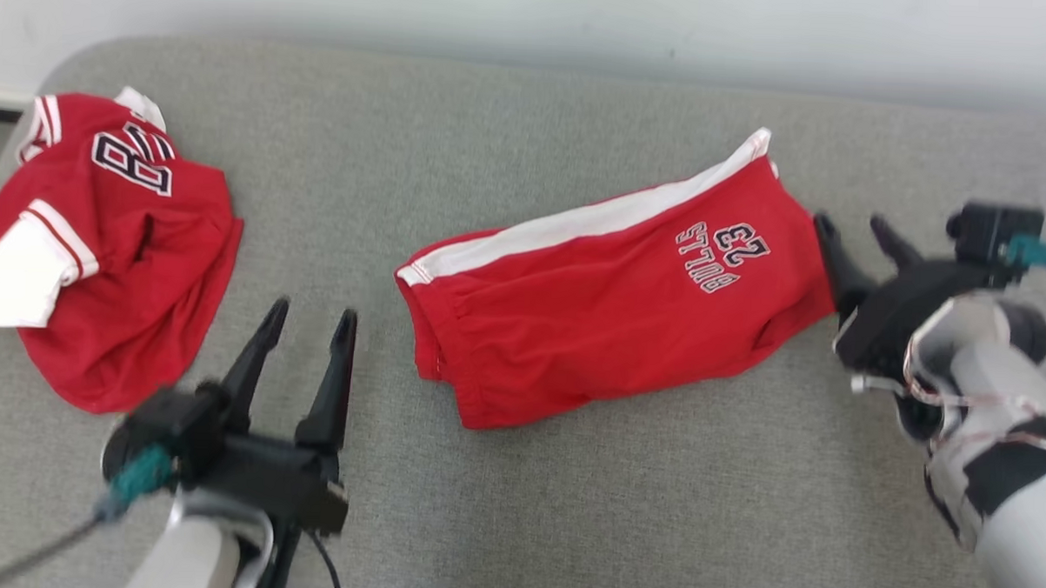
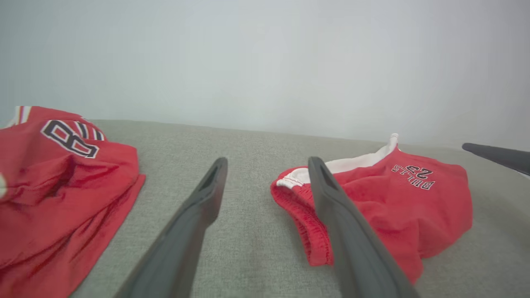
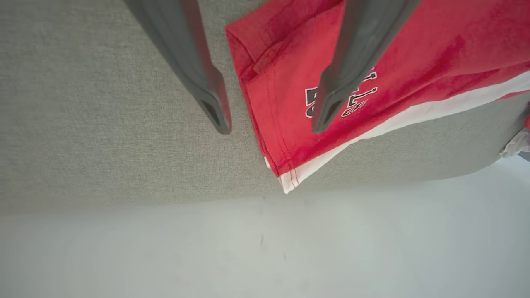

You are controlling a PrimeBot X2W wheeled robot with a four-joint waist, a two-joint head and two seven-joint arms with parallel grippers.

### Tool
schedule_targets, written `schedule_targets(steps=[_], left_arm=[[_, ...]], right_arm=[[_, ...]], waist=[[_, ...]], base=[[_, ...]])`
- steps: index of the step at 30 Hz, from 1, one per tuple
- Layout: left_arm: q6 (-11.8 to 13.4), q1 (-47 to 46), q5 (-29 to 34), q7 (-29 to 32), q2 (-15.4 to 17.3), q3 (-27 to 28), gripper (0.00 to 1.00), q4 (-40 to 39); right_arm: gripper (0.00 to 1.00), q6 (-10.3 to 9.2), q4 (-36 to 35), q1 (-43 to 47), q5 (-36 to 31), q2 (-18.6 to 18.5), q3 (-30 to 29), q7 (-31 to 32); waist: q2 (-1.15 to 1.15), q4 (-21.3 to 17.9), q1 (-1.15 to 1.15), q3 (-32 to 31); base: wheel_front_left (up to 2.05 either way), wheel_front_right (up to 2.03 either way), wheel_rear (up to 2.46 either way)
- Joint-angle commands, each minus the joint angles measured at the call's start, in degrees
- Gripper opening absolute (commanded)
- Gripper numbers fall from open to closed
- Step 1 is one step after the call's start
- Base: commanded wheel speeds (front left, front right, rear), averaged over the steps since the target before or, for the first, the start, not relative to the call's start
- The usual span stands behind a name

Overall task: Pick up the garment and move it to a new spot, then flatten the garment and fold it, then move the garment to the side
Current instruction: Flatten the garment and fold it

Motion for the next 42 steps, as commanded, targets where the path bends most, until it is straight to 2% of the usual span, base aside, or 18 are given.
schedule_targets(steps=[1,11,19,24,32,42], left_arm=[[0.26,1.88,1.5,-0.09,-0.56,0.71,1.0,-0.52],[-0.5,17.32,14.79,-0.09,-8.28,11.13,1.0,-7.59],[-0.89,23.96,17.41,-0.09,-11.74,16.76,1.0,-9.94],[-1.18,23.62,16.94,-0.09,-11.92,16.55,1.0,-10.34],[-0.28,21.64,16.5,-0.09,-11.96,14.95,1.0,-10.82],[0.35,18.97,14.83,-0.09,-11.96,11.93,1.0,-10.13]], right_arm=[[1.0,-0.13,-0.34,1.25,0.48,-0.13,0.39,-0.62],[1.0,-0.13,-3.07,9.87,2.18,-1.96,2.37,-7.34],[1.0,-0.13,-4.11,12.45,-0.34,-2.09,1.41,-10.31],[1.0,-0.13,-2.49,9.81,-2.48,-1.94,0.09,-10.14],[1.0,-0.13,2.14,2.79,-7.16,-0.46,0.46,-7.83],[1.0,-0.13,15.28,-4.11,-10.62,1.51,0.26,-3.86]], waist=[[0.0,-0.14,0.01,-1.73],[0.0,-0.49,0.01,-5.3],[0.0,-1.01,0.01,-6.09],[0.0,0.04,0.01,-5.19],[0.0,2.24,0.01,-3.19],[0.0,6.39,0.01,-0.51]], base=[[0.0,0.0,0.0],[0.0,0.0,0.0],[0.0,0.0,0.0],[0.0,0.0,0.0],[0.0,0.0,0.0],[0.0,0.0,0.0]])
